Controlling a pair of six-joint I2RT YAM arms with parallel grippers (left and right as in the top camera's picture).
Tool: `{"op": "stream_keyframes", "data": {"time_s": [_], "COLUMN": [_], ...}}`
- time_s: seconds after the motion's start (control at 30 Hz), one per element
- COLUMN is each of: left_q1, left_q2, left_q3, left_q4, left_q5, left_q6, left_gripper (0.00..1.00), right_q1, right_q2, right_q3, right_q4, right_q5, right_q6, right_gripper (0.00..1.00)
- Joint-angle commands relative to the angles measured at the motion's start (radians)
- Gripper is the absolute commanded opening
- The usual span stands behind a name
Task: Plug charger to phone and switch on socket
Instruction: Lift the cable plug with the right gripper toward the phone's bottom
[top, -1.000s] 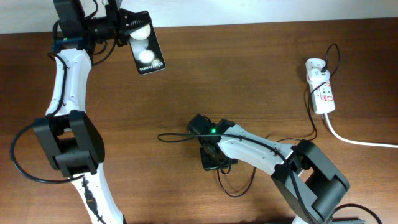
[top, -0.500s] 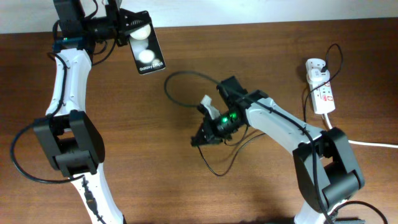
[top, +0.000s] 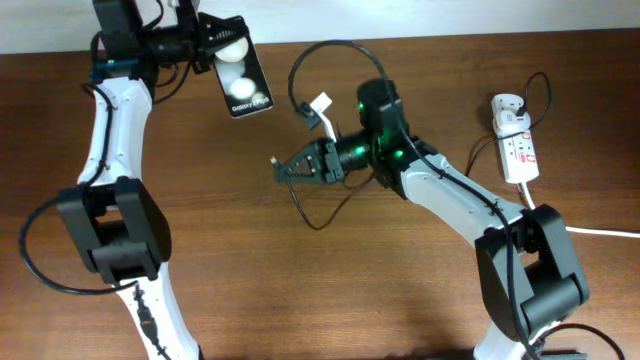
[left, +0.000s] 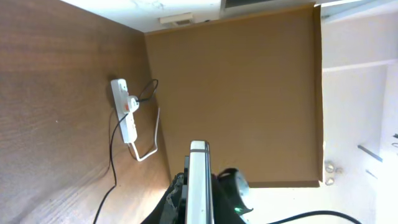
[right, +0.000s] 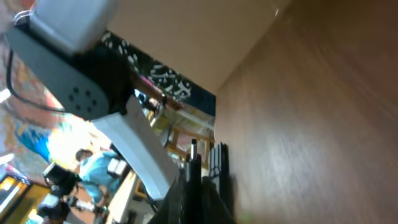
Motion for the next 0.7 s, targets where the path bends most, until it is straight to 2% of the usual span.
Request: {"op": "stream_keyframes", "data": {"time_s": [0.0, 0.23, 0.33, 0.63, 0.67], "left_q1": [-0.019, -0.046, -0.068, -0.064, -0.053], "left_q2": [-0.038, -0.038, -0.038, -0.038, -0.038], "left_q3": [0.016, 0.016, 0.016, 0.016, 0.016], "left_q4": [0.004, 0.011, 0.011, 0.011, 0.031], "left_q5": [0.011, 0.019, 0.019, 0.018, 0.015], "left_q6": [-0.006, -0.006, -0.006, -0.008, -0.035], "left_gripper": [0.00, 0.00, 0.00, 0.00, 0.00], "right_q1": [-0.002, -0.002, -0.002, -0.002, -0.002], "right_q2": [-0.021, -0.021, -0.021, -0.021, -0.021], "right_q3": [0.014, 0.014, 0.014, 0.014, 0.014], "right_q4": [0.156, 0.214, 0.314, 0.314, 0.317], "right_q5": [0.081, 0.228, 0.232, 0.299, 0.303], "right_q6": [0.245, 0.331, 0.383, 0.398, 0.397], "right_gripper": [0.04, 0.04, 0.04, 0.04, 0.04]}}
